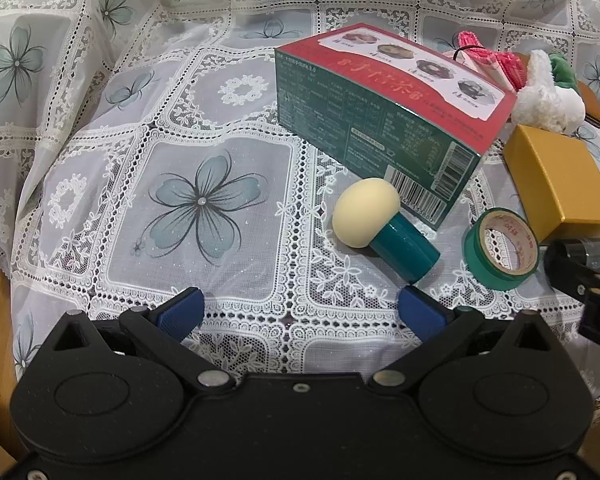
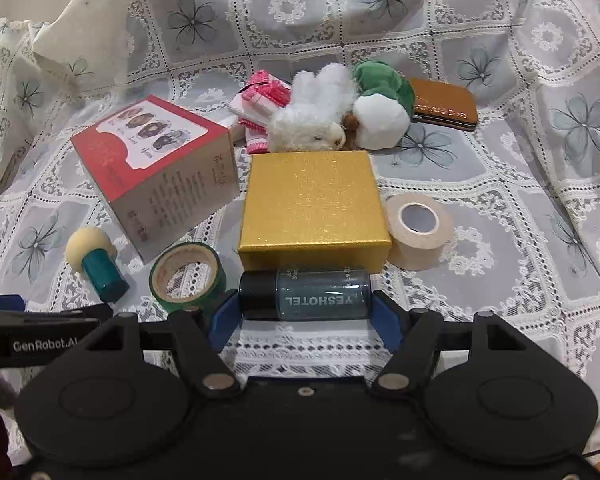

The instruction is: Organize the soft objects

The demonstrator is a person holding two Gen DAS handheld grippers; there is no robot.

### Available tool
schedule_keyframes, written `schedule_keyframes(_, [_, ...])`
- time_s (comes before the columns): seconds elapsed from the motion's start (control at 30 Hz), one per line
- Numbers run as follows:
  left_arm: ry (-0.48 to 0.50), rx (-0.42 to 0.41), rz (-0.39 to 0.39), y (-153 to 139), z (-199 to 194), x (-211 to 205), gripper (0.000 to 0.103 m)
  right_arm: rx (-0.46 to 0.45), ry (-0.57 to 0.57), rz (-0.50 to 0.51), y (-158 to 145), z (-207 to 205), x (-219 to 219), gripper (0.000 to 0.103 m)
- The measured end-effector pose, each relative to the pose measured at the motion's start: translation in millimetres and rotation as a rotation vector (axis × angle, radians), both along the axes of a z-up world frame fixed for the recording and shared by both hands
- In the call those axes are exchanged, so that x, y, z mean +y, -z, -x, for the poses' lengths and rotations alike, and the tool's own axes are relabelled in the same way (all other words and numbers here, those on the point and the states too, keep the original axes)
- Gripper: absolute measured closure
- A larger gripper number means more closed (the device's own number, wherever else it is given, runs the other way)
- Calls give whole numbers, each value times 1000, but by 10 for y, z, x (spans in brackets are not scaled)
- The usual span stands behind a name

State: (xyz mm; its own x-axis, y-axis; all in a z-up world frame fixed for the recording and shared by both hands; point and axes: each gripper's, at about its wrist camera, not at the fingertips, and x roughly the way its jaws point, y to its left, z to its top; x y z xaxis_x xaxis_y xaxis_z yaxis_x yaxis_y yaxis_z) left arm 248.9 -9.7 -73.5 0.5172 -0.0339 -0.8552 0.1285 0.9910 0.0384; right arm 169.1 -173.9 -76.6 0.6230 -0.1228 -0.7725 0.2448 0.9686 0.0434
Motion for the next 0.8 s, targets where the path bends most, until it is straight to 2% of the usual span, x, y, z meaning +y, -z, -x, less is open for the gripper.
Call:
schedule_keyframes(0.27, [64, -25, -23, -54, -35, -44, 5, -4, 22, 4, -55, 127, -147, 34])
schedule_keyframes(0.47, [172, -81, -40, -186, -85, -178, 5, -10, 22, 9, -20, 143, -167, 34])
schedule_keyframes(0.67, [255, -102, -65, -157, -166, -294, 6, -8, 26, 16, 38, 144, -155, 34])
schedule_keyframes(0.77, [278, -104, -71, -131, -207, -311, 15, -13, 22, 26, 48, 143, -144, 34])
schedule_keyframes(0.8, [282, -99, -74, -116, -231, -315, 15, -17, 24, 25, 51, 143, -145, 33])
